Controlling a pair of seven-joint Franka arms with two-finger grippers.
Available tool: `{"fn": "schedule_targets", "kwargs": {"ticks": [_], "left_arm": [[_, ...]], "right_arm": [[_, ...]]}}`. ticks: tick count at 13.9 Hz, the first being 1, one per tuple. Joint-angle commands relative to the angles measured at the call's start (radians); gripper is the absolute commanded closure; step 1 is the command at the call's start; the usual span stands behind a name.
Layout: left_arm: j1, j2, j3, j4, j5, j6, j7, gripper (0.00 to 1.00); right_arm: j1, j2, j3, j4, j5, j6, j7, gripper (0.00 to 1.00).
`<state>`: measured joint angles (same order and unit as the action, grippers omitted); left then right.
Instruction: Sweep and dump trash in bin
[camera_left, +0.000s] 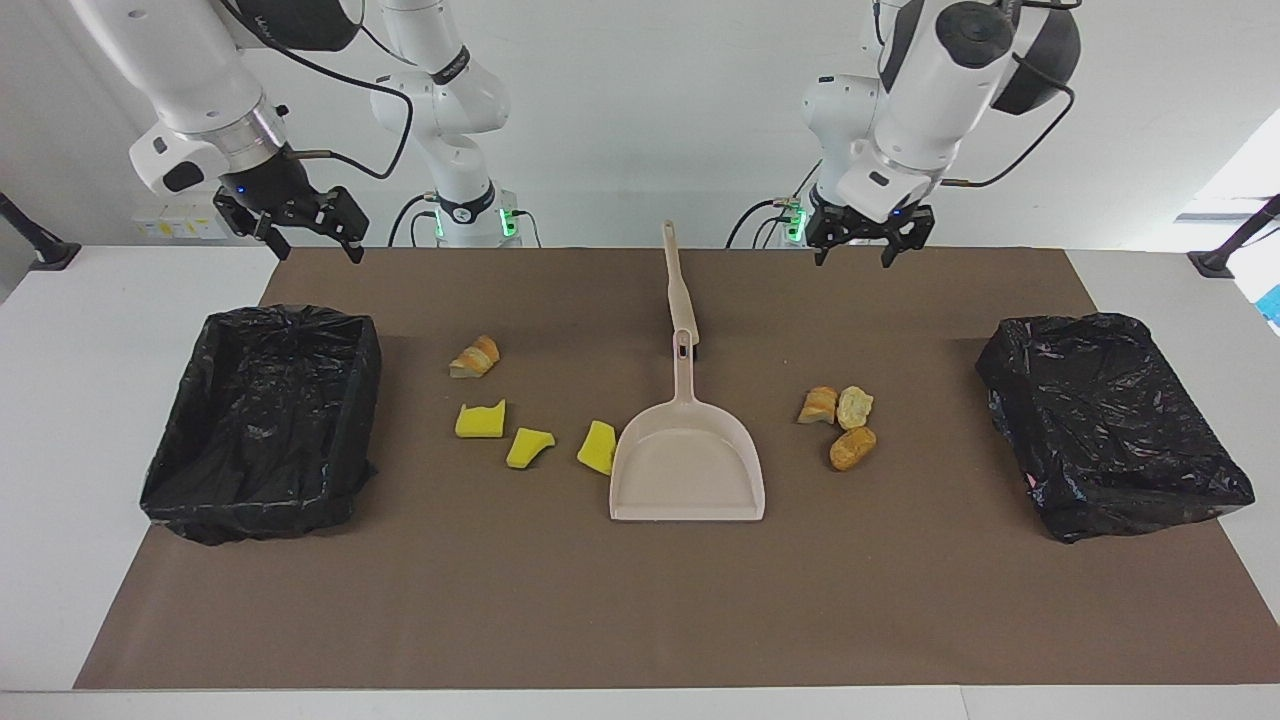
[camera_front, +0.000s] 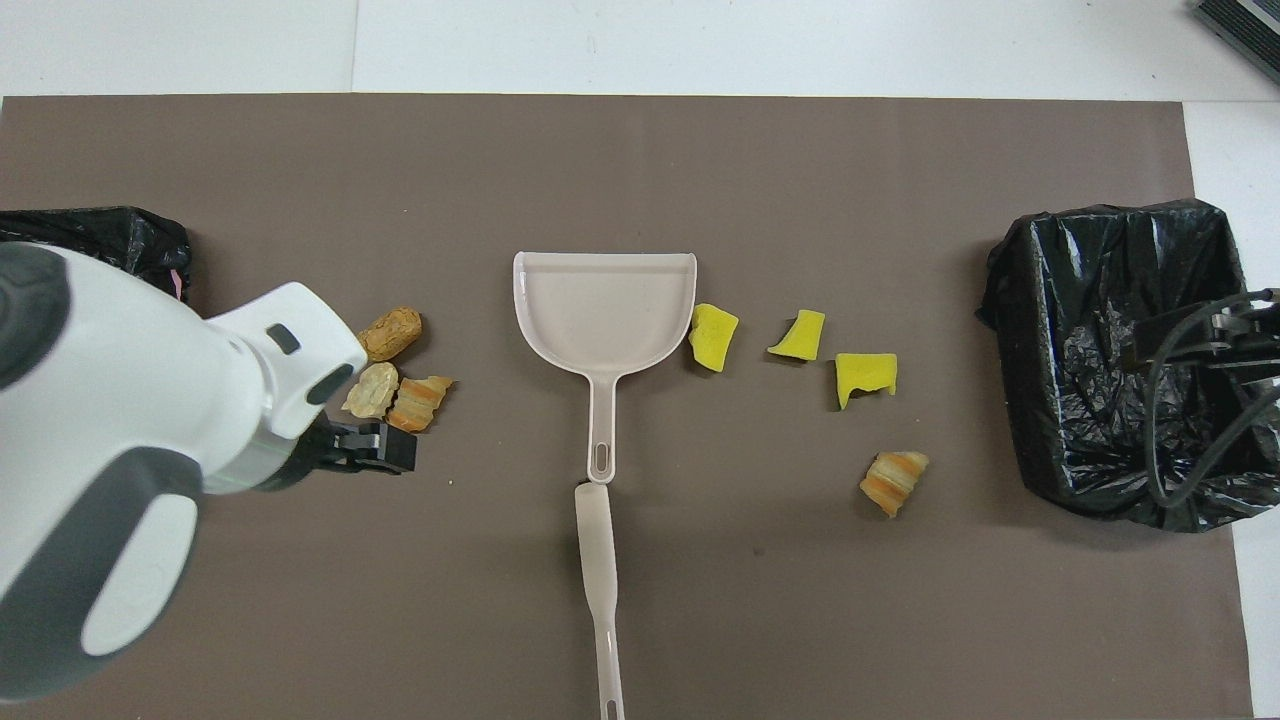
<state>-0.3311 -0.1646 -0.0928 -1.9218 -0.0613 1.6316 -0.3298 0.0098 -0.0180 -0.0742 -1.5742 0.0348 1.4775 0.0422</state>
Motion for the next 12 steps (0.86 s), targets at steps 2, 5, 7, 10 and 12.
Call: {"fn": "schedule_targets", "kwargs": {"ticks": [2,5,7,10,12], "left_arm": [[-0.156,-0.072,0.018,-0.155,-0.043,0.102,-0.125,0.00],[-0.255,-0.070,0.016,-0.238,-0.064,0.140,-0.176,0.00],[-0.378,-0.064,0.018,-0.313,-0.095,0.232,-0.320,0.00],[-0.514,-0.009,0.016,-0.423,-0.100,0.468,-0.466,0.00],[-0.583,0.043,0.016,-0.436,-0.118,0.501,-0.482,0.00]], "right_arm": [[-0.004,-0.034,0.001,-0.043,0.013,0.012,-0.027,0.00],[-0.005,-0.040,0.001,-0.052,0.013,0.014,-0.027,0.00],[-0.005,-0.040,0.001,-0.052,0.014,0.014,-0.027,0.00],[-0.004,-0.040,0.001,-0.052,0.013,0.014,-0.027,0.00],[-0.004,-0.045,0.001,-0.058,0.013,0.014,-0.025,0.00]]}}
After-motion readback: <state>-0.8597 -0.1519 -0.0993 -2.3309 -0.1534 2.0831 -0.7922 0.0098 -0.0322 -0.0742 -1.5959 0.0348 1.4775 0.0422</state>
